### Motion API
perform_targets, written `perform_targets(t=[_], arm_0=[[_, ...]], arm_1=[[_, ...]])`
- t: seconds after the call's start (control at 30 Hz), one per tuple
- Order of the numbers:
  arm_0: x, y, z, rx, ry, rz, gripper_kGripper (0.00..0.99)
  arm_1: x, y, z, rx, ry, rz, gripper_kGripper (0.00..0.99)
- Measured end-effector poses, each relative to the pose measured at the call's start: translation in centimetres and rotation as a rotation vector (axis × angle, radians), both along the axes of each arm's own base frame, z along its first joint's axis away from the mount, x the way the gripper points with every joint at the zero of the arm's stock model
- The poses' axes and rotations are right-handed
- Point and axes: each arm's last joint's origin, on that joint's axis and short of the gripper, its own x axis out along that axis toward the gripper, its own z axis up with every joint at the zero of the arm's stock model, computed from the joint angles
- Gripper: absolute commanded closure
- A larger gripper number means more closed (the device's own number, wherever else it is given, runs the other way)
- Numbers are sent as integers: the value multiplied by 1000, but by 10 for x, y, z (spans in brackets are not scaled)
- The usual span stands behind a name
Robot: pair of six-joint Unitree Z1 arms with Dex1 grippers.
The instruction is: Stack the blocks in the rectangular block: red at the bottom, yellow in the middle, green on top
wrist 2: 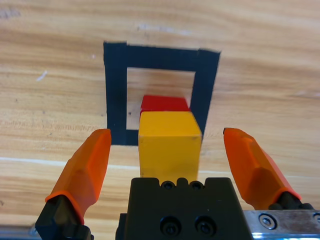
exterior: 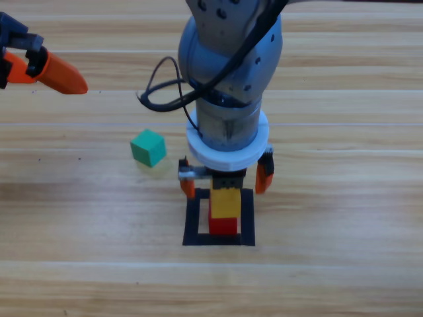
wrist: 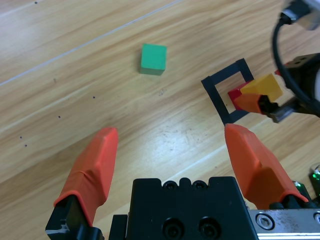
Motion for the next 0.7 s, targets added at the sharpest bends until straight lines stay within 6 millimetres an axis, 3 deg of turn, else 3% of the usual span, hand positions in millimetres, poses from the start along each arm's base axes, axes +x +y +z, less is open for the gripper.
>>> perform_targets(t=[0.1,0.2,0.27,0.33,0.4,0.43,0.47,0.5,0.6,0.7], arm_0=[[4,-1,-2,6,-5,10,77],[14,-4,-3,2,-4,44,77],[28,-8,-1,8,-9,65,77],[46,-14,-2,19,-7,88,65],[66,-20,-8,44,11,109,65],[79,-25,-15,68,32,117,67],[86,-27,-20,81,46,120,67],[101,-35,-34,113,85,121,67],[126,-53,-56,180,146,100,67],[143,-74,-77,231,186,28,67]], arm_1=[[-11,0,22,1,-80,36,0],[-28,-12,67,47,-160,124,0],[-44,-32,98,122,-219,182,0],[-64,-65,119,204,-292,249,0],[-81,-98,120,255,-364,339,0],[-94,-125,121,267,-399,397,0],[-97,-131,122,270,-404,407,0],[-110,-158,129,273,-425,441,0],[-125,-190,135,268,-463,509,1],[-137,-212,115,244,-455,593,1]])
